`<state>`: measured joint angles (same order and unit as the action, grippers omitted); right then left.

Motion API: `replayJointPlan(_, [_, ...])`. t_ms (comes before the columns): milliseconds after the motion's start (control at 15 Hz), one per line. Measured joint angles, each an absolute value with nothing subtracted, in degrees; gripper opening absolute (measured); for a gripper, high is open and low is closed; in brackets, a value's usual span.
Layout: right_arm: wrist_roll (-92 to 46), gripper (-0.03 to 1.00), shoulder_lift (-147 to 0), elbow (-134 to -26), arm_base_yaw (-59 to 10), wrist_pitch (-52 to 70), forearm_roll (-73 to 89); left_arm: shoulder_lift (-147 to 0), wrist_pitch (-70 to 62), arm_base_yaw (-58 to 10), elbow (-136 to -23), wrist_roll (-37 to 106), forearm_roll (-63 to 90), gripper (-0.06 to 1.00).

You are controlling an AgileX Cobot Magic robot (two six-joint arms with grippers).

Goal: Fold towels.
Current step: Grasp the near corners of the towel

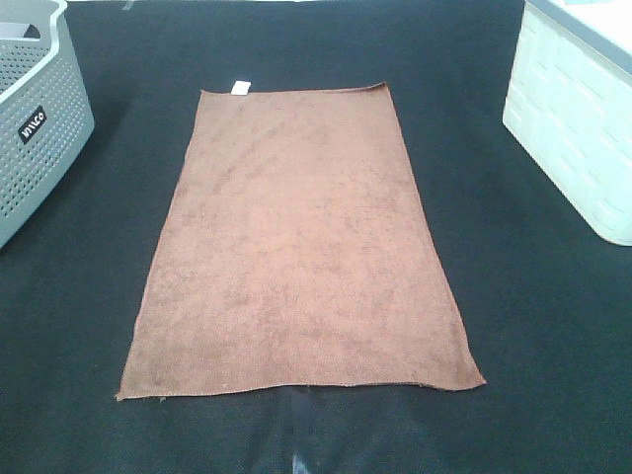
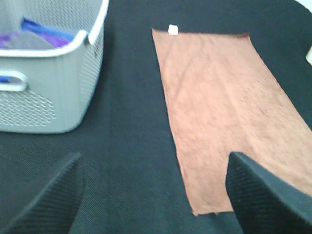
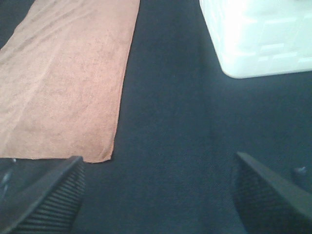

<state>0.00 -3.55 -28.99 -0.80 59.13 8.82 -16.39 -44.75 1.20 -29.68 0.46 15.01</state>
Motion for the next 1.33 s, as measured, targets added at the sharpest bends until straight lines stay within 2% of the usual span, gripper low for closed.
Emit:
replayJointPlan(133, [0.97,0.77,-5.96,-28.99,-0.80,58.73,8.88,-17.93,-44.63,1.20,-29.68,0.46,16.04,0.76])
replayJointPlan(333, [1.95,0.77,-17.02,-29.97,-0.80,58.38,11.75,-31.46,-43.89,1.20,-29.68,2.06,27.27,0.76])
replayJointPlan(600, [0.57,0.77,-37.82,-31.34,-0.80,54.95,19.08,-49.50,-43.60,1.20,-29.68,15.41,39.76,0.76])
replayJointPlan(933, [-12.95,0.77,-61.19,-31.46,-0.80,47.44,28.76,-69.04,-38.85,1.20,-29.68,28.99,51.51,0.76])
replayJointPlan(1067, [-17.53,0.77,-66.92,-31.46,-0.80,45.49,32.31,-72.25,-38.62,1.20,-29.68,31.34,53.40,0.76])
replayJointPlan(1333, [-29.34,0.77,-78.67,-31.46,-0.80,39.99,43.14,-84.74,-37.18,1.20,-29.74,44.98,65.32,0.76])
